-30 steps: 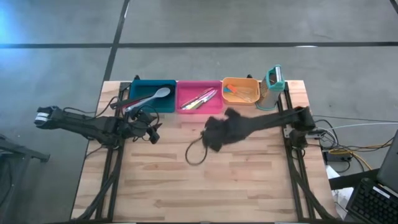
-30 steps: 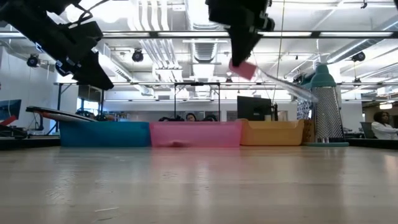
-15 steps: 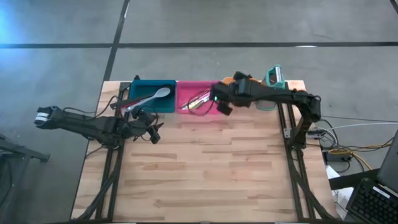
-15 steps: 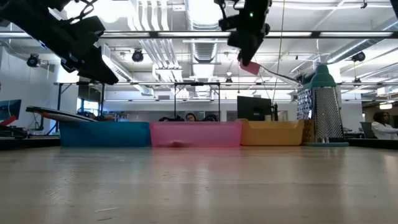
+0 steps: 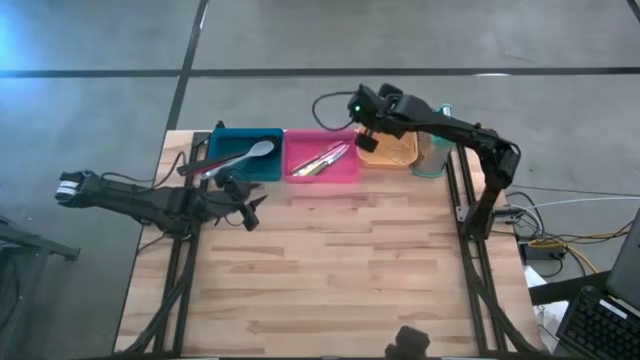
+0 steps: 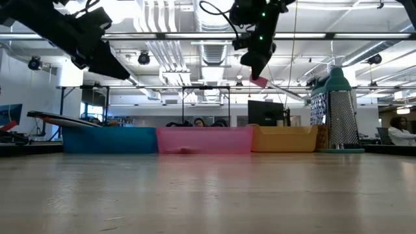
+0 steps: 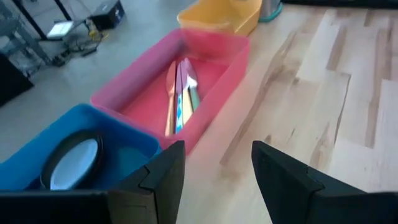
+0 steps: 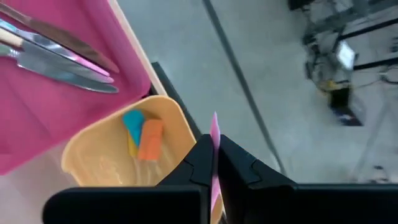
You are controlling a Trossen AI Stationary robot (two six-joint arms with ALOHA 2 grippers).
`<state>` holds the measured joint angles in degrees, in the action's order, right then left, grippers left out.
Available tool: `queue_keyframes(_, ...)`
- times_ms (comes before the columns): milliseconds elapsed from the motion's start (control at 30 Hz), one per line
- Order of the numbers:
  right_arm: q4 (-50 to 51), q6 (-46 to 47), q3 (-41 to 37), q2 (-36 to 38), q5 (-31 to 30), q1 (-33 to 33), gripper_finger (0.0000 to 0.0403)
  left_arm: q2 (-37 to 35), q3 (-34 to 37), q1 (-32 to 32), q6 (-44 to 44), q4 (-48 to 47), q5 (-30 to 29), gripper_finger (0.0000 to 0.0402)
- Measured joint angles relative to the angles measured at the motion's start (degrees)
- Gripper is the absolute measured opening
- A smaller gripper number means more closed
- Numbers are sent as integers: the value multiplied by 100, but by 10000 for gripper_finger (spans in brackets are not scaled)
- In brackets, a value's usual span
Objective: Pick & Place Kitchen Items
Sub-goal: Put the pink spatula into the yellow bin
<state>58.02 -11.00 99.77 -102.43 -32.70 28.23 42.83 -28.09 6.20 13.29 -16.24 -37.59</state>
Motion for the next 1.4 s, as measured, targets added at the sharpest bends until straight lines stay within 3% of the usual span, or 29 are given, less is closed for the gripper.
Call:
queue_keyframes(533, -1439, -414, -1289, -17, 781, 912, 8, 1, -171, -9, -1172, 847, -237, 190)
queue_keyframes(967, -2729, -600, -2316, -38, 1085, 1098, 8, 2, -167, -9, -1264, 899, -285, 190)
queue_keyframes(1400, -2731, -690, -2086, -1130, 1289, 1244, 8, 2, -165, -9, -1217, 858, -281, 190)
